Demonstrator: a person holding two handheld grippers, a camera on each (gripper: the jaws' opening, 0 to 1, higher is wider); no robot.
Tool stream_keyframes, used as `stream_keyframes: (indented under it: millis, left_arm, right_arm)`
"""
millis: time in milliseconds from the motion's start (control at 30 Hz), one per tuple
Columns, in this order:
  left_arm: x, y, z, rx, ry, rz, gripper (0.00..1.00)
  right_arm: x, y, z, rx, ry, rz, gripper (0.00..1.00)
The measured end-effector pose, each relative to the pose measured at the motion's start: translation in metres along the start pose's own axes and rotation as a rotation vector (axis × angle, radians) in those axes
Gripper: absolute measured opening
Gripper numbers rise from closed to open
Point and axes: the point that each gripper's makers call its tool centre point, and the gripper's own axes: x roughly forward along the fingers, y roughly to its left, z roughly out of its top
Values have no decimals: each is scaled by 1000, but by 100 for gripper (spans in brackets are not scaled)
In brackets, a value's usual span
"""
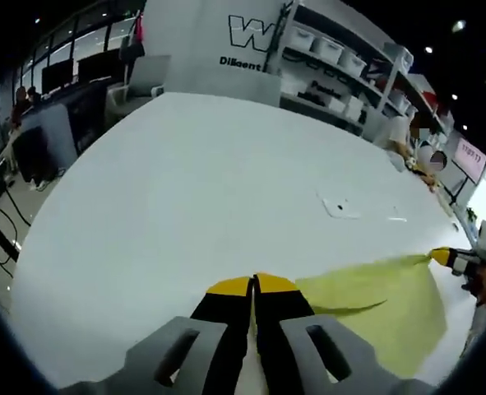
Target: Fold the garment on the visible template until the final outline fits inside the template.
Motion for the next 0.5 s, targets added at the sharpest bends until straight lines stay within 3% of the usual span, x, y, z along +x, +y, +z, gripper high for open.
stream_keyframes:
  millis: [200, 500]
  left_arm:
    - [-5, -3, -1, 58, -13, -15, 3]
    - [-32, -17, -23, 63, -27, -80, 23]
  right_arm:
    - [-5, -2, -1, -1, -5, -9, 16]
    - [-25, 11, -24, 16, 24, 14, 32]
